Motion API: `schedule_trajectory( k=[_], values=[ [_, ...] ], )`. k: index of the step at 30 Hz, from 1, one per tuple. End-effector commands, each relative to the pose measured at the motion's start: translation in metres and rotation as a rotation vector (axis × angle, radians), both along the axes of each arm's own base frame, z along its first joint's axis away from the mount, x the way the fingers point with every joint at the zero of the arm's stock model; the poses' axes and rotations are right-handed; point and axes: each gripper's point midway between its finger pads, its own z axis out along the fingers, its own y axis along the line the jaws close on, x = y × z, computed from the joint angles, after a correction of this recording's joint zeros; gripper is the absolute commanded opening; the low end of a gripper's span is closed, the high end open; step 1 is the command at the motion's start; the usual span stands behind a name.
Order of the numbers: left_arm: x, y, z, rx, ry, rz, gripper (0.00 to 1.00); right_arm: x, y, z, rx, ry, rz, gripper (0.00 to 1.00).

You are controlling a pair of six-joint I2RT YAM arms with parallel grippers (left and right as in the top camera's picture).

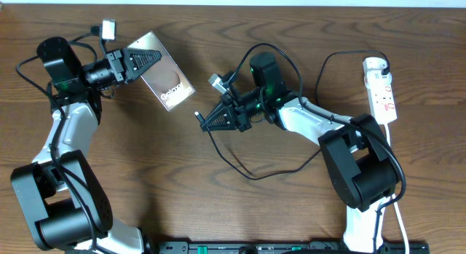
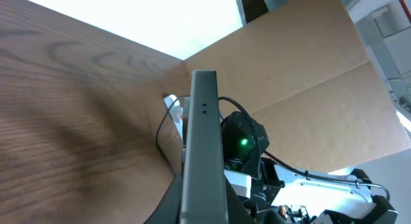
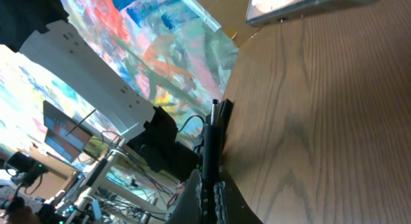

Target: Plug charger to phone and switch on socket

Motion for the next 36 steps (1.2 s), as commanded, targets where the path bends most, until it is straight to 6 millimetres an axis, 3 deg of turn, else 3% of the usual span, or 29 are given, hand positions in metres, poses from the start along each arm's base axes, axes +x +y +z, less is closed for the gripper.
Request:
schedule_trajectory(
  k=[1, 13, 36],
  values=[
    [-0.005, -0.004, 0.006, -0.004, -0.018, -0.045, 0.07, -0.002, -0.001, 0.006, 0.016, -0.008, 0.017, 0.01],
    [-0.011, -0.038, 0.011, 0.003, -0.049, -0.129, 0.08, 0.000, 0.000, 0.009, 0.017, -0.010, 0.014, 0.01],
    [-0.010, -0.039, 0.015, -0.001, -0.045, -0.132, 0.07, 0.009, -0.007, 0.008, 0.017, -0.010, -0.010, 0.01]
  ],
)
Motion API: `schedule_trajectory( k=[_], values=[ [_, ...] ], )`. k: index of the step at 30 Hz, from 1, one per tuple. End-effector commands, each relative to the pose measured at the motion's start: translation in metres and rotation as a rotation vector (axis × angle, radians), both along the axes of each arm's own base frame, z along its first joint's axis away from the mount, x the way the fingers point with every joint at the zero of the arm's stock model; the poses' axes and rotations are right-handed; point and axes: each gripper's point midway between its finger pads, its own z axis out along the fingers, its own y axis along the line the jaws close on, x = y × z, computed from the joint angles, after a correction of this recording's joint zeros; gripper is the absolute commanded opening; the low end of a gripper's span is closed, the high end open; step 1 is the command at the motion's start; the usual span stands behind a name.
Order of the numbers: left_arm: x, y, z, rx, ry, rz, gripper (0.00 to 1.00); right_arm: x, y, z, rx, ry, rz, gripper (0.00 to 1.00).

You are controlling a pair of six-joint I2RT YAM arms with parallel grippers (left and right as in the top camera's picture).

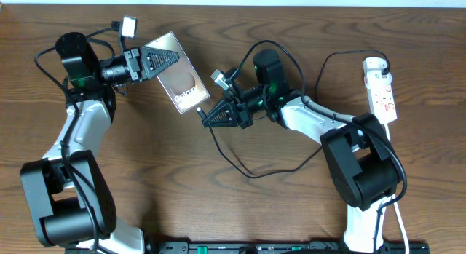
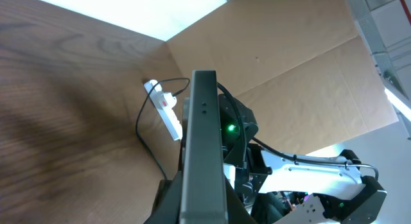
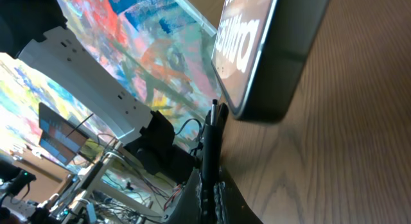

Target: Plug charger to phone and switch on socket

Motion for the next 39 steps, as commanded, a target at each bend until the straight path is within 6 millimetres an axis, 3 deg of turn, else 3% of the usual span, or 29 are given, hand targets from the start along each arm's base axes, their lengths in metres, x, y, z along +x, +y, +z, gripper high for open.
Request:
schedule_trajectory(
  k=[1, 16, 39],
  values=[
    [-0.003, 0.000, 0.006, 0.002, -0.025, -0.024, 0.07, 0.000, -0.003, 0.004, 0.009, 0.000, 0.009, 0.01],
    [-0.007, -0.017, 0.008, 0.007, -0.051, -0.067, 0.08, 0.000, -0.003, 0.005, 0.011, -0.003, 0.009, 0.01],
    [-0.006, -0.015, 0.009, 0.006, -0.049, -0.061, 0.07, 0.006, -0.008, 0.005, 0.008, 0.004, -0.008, 0.01]
  ],
)
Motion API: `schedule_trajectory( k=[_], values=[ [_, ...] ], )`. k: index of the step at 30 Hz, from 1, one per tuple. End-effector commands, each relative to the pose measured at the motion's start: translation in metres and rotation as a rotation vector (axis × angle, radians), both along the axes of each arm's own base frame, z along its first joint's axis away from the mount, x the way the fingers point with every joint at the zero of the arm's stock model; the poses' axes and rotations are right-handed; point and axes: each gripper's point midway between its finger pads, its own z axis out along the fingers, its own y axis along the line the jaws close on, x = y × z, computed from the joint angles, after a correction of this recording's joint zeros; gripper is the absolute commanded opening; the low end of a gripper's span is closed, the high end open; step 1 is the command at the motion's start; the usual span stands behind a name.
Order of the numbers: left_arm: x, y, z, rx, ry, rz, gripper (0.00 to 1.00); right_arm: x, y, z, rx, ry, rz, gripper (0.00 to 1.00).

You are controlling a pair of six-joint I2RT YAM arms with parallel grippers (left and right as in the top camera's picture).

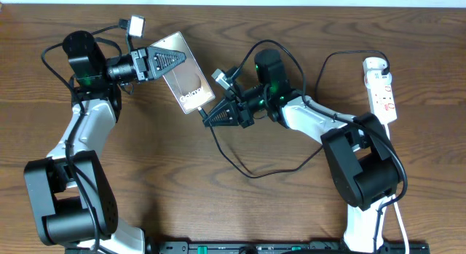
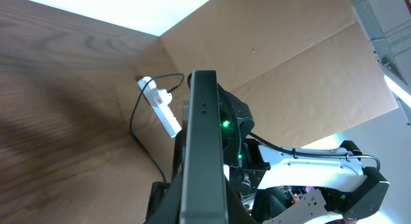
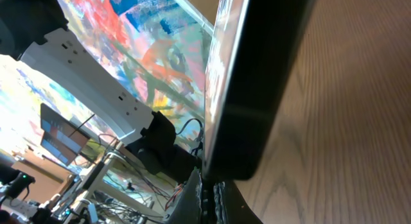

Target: Plug charger to phone and switch on socket

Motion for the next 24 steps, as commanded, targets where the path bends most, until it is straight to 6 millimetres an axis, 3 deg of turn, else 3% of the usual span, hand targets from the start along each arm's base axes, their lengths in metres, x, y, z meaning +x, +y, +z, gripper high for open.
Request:
schedule_trajectory(
  k=[1, 24],
  values=[
    [-0.0030, 0.0012, 0.0052, 0.000, -0.014, -0.022, 0.07, 0.0049, -0.0058, 0.0038, 0.006, -0.001, -0.008, 0.01],
    [-0.0040, -0.0022, 0.0050, 0.000, -0.014, -0.031, 0.07, 0.0070, -0.0069, 0.0050, 0.012, -0.013, -0.013, 0.01]
  ],
)
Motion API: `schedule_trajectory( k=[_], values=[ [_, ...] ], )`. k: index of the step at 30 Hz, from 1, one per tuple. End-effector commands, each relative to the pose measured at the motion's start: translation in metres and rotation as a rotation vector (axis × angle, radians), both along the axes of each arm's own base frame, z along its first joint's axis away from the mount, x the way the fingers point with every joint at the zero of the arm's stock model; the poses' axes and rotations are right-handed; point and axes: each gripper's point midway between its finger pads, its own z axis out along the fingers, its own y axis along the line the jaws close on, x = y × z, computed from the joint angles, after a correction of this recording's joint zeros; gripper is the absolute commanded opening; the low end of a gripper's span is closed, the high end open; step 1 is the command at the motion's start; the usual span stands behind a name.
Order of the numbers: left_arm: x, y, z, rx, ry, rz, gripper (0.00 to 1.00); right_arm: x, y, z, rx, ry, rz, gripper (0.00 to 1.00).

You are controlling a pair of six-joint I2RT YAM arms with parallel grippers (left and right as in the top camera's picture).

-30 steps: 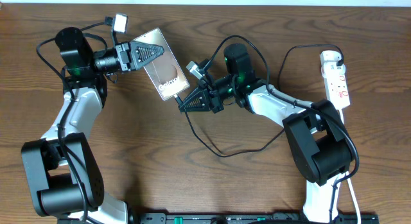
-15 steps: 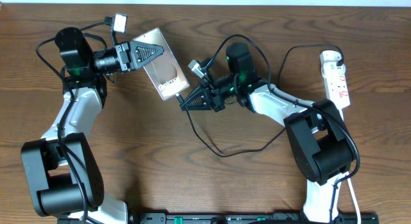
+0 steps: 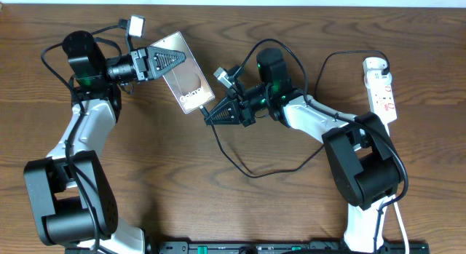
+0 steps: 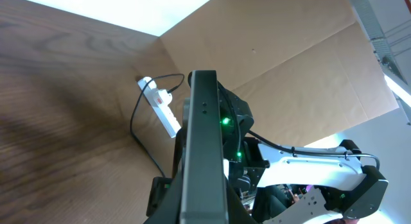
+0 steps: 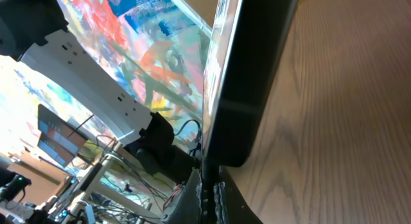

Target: Plug charger to phone and switch on socket

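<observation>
My left gripper (image 3: 164, 61) is shut on a silver phone (image 3: 183, 81), held above the table with its bottom edge toward the right arm. In the left wrist view the phone (image 4: 204, 140) stands edge-on between the fingers. My right gripper (image 3: 210, 116) is shut on the black charger plug (image 5: 207, 182), whose tip meets the phone's bottom edge (image 5: 247, 89). The black charger cable (image 3: 240, 167) loops across the table. A white socket strip (image 3: 381, 89) lies at the far right.
A brown cardboard wall (image 4: 289, 70) stands beyond the table in the left wrist view. The socket strip's own white cord (image 3: 397, 203) runs down the right edge past the right arm's base (image 3: 360, 174).
The right gripper has edged slightly up and right with the plug, which now sits tight against the phone's bottom edge. The left gripper and phone have not visibly moved.
The left gripper first held the phone at the far left, with the right gripper holding the plug well apart from it. The phone then stood closer to the plug, then its bottom edge was right at the plug. Now plug and phone edge meet.
</observation>
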Motion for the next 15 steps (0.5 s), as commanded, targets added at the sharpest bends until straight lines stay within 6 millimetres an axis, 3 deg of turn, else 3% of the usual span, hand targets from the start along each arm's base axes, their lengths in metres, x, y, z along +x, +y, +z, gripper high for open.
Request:
schedule_trajectory(
  k=[1, 10, 15],
  values=[
    [-0.004, -0.002, 0.005, -0.001, -0.012, -0.031, 0.07, 0.003, -0.004, 0.005, 0.008, -0.005, -0.002, 0.01],
    [-0.004, -0.004, 0.005, 0.005, -0.035, -0.034, 0.07, 0.005, -0.002, 0.011, 0.015, -0.018, -0.003, 0.01],
    [-0.007, -0.014, 0.004, 0.016, -0.085, -0.061, 0.08, 0.007, -0.001, 0.016, 0.018, -0.025, -0.007, 0.01]
  ],
)
